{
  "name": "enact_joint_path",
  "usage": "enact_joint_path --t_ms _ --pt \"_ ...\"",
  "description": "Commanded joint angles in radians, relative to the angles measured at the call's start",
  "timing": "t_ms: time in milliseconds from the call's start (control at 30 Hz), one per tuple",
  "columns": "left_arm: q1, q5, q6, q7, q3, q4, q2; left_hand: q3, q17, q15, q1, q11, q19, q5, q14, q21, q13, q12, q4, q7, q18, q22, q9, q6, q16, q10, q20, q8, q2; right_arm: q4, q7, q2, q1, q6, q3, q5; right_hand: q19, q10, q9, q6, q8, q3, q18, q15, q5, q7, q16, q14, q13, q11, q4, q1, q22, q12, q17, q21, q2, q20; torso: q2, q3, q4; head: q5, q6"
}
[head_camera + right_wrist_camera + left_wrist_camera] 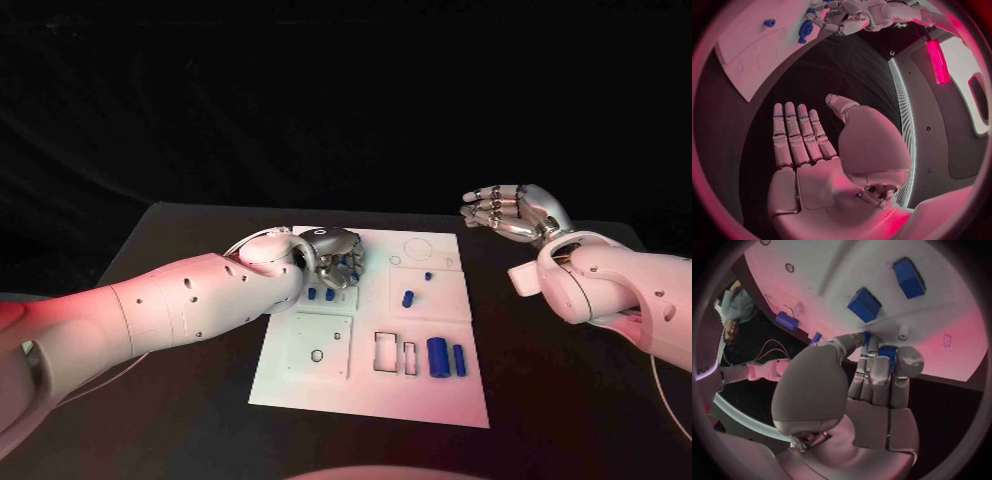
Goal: Assemble the parts on the task board
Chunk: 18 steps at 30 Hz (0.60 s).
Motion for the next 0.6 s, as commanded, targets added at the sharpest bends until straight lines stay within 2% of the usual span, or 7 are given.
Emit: enact_joint_path --t_ms 33,300,600 --pt "-0.004 0.006 -0.009 0.010 -0.002 0.002 0.001 0.006 0.000 0.000 -0.005 -0.001 0.011 -0.004 0.006 0.006 -0.002 -0.010 -0.005 -0.002 -0.018 0.006 -0.001 0.010 0.000 0.011 0.000 -0.005 0.009 0.001 0.011 0.001 0.000 0.014 0.000 -0.004 0.005 0.010 -0.002 0.009 0.006 -0.006 0.006 0.000 0.004 0.076 -0.004 0.008 -0.001 0.001 0.001 -0.008 -0.001 0.005 -0.001 -0.003 0.001 -0.001 -0.001 -0.0001 0.0004 -0.001 0.003" --pt "-0.003 0.027 -0.038 0.010 0.003 0.032 -0.021 0.011 0.001 -0.001 -0.004 -0.001 0.016 -0.003 0.009 0.012 -0.004 -0.026 -0.013 -0.001 -0.019 0.014 -0.002 0.015 0.001 0.023 0.000 -0.010 0.008 -0.001 0.012 0.001 -0.001 0.014 0.000 -0.004 0.005 0.010 -0.002 0.009 0.006 -0.006 0.006 0.000 0.004 0.076 -0.004 0.008 -0.001 0.001 0.001 -0.008 -0.001 0.005 -0.001 -0.003 0.001 -0.001 -0.002 -0.0009 0.0005 -0.002 0.007" --pt "-0.002 0.039 -0.063 0.000 0.030 0.089 -0.056 0.011 -0.005 -0.001 -0.008 0.000 0.018 -0.003 0.010 0.015 -0.005 -0.038 -0.016 0.000 -0.019 0.017 -0.002 0.020 0.000 0.032 0.000 -0.014 0.005 -0.002 0.013 0.000 -0.002 0.012 0.000 -0.003 0.006 0.010 -0.003 0.009 0.006 -0.007 0.006 0.000 0.004 0.076 -0.003 0.008 -0.003 0.000 0.002 -0.009 -0.003 0.006 -0.003 -0.004 0.003 -0.001 -0.001 -0.0019 0.0028 -0.005 0.019"
